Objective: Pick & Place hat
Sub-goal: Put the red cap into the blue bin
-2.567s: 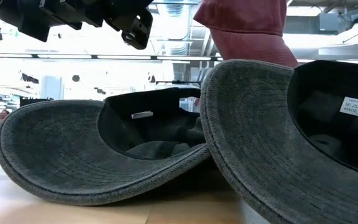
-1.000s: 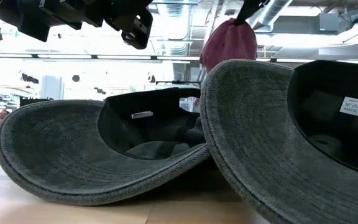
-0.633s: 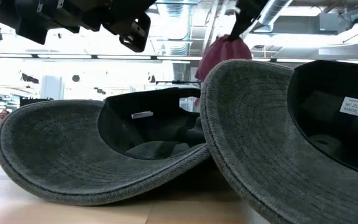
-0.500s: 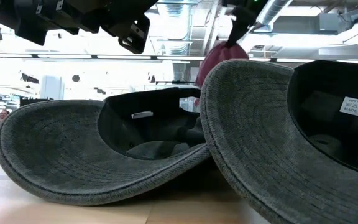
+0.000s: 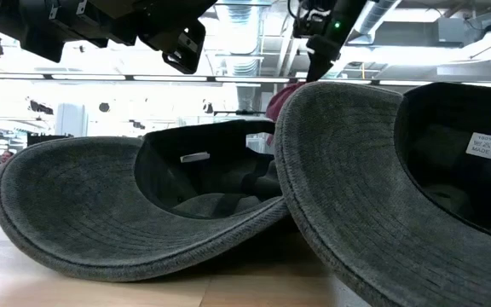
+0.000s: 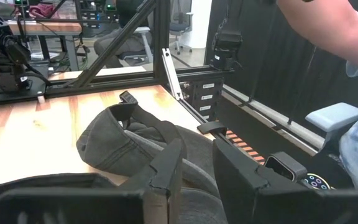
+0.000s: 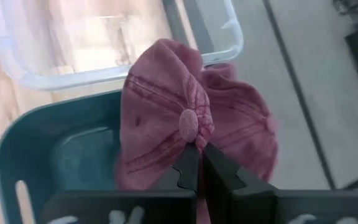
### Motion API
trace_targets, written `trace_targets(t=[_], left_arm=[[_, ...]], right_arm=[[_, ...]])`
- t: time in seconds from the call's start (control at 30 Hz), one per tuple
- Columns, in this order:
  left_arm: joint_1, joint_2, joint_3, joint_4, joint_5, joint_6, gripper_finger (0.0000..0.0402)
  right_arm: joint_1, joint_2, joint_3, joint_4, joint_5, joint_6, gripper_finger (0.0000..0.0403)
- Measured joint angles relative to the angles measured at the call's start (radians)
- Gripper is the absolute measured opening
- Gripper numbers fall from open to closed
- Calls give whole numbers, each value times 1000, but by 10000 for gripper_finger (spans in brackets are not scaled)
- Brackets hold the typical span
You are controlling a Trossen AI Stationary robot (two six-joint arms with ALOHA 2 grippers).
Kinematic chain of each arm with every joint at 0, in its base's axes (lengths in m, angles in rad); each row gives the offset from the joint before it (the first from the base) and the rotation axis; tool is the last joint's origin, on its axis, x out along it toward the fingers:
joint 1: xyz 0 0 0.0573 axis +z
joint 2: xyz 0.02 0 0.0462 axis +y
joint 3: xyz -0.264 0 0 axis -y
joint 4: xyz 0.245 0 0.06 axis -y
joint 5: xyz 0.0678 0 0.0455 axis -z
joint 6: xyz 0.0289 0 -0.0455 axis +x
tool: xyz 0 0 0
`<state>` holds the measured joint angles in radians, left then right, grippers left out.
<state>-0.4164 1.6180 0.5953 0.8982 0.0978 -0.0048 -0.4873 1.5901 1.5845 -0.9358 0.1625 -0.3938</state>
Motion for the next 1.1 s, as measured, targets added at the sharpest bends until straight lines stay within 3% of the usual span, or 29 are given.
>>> trace_targets(t=[0.13,0.6,0.9,1.1], left_arm=[[0,0,0,0,0,0,88],[0,0,0,3,0,-14,88],[-3,0,0,5,1,-30,88],[-3,0,0,5,0,-28,88]], right_arm=[[-13,4,0,-17,-40,1,0],[-53,51,0,-61,-29,133,3],[-23,65,0,-74,-20,130,87],[-3,37,0,-84,91,101,123]])
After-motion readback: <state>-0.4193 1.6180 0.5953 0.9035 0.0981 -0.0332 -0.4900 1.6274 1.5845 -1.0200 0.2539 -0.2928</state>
